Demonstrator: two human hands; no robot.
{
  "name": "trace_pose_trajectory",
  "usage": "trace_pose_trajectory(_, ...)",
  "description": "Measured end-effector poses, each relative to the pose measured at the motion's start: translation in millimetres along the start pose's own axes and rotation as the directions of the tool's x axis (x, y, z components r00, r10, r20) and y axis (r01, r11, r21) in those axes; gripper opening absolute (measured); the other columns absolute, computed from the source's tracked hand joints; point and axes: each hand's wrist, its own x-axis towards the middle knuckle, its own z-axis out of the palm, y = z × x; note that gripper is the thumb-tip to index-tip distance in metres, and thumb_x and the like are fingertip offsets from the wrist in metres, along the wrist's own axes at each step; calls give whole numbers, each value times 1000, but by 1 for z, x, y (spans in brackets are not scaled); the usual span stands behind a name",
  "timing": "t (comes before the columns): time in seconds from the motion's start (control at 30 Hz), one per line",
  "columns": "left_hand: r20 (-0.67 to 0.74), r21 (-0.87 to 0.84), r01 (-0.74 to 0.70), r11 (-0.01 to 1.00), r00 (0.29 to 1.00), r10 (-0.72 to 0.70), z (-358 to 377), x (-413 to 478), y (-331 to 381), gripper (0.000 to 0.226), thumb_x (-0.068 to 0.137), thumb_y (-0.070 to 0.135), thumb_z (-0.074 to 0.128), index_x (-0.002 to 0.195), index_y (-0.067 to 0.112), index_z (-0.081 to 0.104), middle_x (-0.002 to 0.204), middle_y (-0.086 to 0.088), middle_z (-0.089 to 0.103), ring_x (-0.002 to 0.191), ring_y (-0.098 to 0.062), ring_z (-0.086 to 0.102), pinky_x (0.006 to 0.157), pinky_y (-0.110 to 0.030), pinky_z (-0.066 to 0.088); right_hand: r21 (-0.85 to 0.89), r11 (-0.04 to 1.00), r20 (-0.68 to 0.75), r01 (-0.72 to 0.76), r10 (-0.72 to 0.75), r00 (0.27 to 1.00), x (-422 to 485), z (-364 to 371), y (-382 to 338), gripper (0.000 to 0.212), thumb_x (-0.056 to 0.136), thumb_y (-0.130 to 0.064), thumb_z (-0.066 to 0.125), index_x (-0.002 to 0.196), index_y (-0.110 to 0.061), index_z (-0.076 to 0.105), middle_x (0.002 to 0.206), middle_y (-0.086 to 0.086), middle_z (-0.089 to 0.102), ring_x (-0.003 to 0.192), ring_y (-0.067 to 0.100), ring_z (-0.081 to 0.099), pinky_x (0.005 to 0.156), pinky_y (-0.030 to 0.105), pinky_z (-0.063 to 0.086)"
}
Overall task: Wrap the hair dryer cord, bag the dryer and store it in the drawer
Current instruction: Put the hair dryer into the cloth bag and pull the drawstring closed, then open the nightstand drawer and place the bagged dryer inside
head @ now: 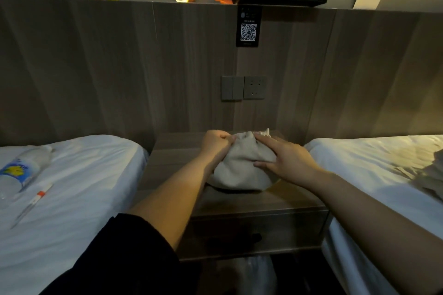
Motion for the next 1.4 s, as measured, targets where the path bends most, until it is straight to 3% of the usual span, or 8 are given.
trace_pose_trajectory(0.17,114,-40,-195,980,974,198,5,-7,-8,32,96,17,47,124,8,58,123,-9,61,115,-20,55,94,-25,42,15,1000,-201,-14,16,979,-2,11,-4,64,78,-57,60,133,-27,50,124,2,66,109,18,62,89,29,46)
trace_pose_trajectory(0.4,235,-108,-185,977,950,206,8,-24,-18,26,98,21,38,117,23,56,112,1,58,108,-15,54,93,-27,41,347,937,-288,-29,136,948,-14,22,-14,29,88,-25,59,108,-7,68,106,17,70,100,30,64,89,34,45)
trace_pose_trajectory(0.6,150,-203,-127,971,976,159,18,-57,-10,29,97,14,37,112,13,61,106,-3,61,100,-15,54,78,-18,44,182,982,-423,-56,129,897,-42,10,-20,39,88,-47,48,87,-13,66,80,12,69,76,30,64,67,31,43)
trace_pose_trajectory(0.87,219,-303,18,953,975,51,42,-112,-14,35,97,16,36,126,13,56,115,0,60,96,-9,56,72,-14,46,220,972,-434,-80,171,884,-87,-11,-19,31,87,-37,57,117,-28,65,112,1,72,102,24,66,85,29,48)
trace_pose_trajectory(1.03,341,-158,215,964,928,-151,64,-145,-49,33,98,22,40,122,10,59,110,-2,59,104,-20,55,84,-29,44,262,957,-267,-121,192,944,-131,4,-8,17,86,-28,64,73,-16,69,62,0,65,65,18,57,58,20,26)
trace_pose_trajectory(1.13,326,67,58,996,942,-77,63,-150,-92,36,99,23,36,108,6,66,112,-15,65,108,-32,58,86,-31,42,272,939,-169,-210,261,950,-156,15,-3,36,85,-28,64,54,-25,46,49,-15,45,57,17,50,51,21,24)
trace_pose_trajectory(1.27,392,520,-41,853,899,-195,52,-154,-138,47,101,36,24,132,10,47,138,-18,49,125,-30,47,101,-33,34,210,934,-99,-288,313,945,-175,23,2,17,86,-34,62,71,-27,68,78,9,73,81,29,65,61,24,33)
trace_pose_trajectory(1.4,382,645,-40,763,882,-277,46,-161,-168,58,98,43,31,149,24,11,142,-21,44,127,-35,45,104,-40,37,227,928,-124,-295,328,936,-181,28,10,21,85,-31,63,92,-14,73,89,13,75,89,30,66,66,28,39)
